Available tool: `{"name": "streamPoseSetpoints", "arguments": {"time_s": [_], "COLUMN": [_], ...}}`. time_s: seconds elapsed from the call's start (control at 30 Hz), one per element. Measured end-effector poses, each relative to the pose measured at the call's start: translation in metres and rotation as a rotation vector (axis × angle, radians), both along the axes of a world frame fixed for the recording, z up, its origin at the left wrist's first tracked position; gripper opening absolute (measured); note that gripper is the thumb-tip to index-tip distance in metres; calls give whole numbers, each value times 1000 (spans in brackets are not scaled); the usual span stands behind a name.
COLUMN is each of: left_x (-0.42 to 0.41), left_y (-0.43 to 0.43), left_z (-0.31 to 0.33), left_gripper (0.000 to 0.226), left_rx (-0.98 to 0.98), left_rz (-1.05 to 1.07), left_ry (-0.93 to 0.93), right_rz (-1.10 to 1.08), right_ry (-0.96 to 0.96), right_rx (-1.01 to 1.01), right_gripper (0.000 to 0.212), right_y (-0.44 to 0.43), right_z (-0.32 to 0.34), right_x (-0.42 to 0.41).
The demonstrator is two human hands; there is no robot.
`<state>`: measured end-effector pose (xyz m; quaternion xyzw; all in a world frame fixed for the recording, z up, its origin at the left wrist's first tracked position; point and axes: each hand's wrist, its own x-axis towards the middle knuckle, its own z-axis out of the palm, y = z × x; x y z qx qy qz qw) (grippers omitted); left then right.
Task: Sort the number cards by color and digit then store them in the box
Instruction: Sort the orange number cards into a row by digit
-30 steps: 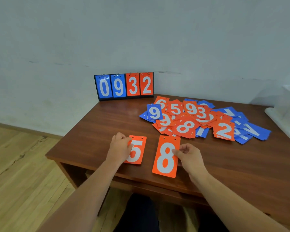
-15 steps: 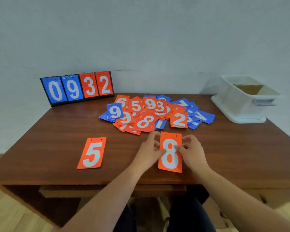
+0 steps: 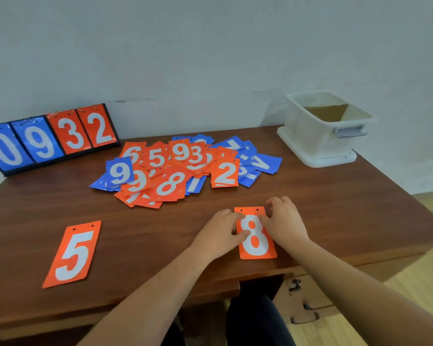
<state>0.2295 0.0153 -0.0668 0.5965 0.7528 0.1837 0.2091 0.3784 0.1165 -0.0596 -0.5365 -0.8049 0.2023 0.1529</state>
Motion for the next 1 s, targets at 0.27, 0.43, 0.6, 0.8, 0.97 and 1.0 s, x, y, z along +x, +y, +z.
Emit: {"name": "streamPoseSetpoints", "arguments": {"time_s": [0.27, 0.43, 0.6, 0.8, 0.97, 1.0], "left_x": [-67, -100, -110, -104, -90, -90], "left_y": [34, 52, 51, 52, 42, 41], "left_z": [10, -6, -28, -5, 34, 40], "left_gripper": [34, 54, 53, 45, 42, 39], "left_rx": [336, 171, 99, 254, 282, 248], "left_rz": [193, 164, 129, 291, 494, 523], "left_ry": [223, 307, 309, -56, -518, -646], "right_rz": [265, 456, 484, 266, 373, 402], "right_ry": [35, -115, -327, -110, 181, 251], "right_rx": [110, 160, 246, 285, 299, 299], "right_gripper": [44, 61, 27, 31, 27, 26], "right_y": [43, 65, 72, 57, 25, 17], "right_z": [11, 9, 4, 12, 22, 22], "right_x": [-71, -112, -115, -97, -95, -95]}}
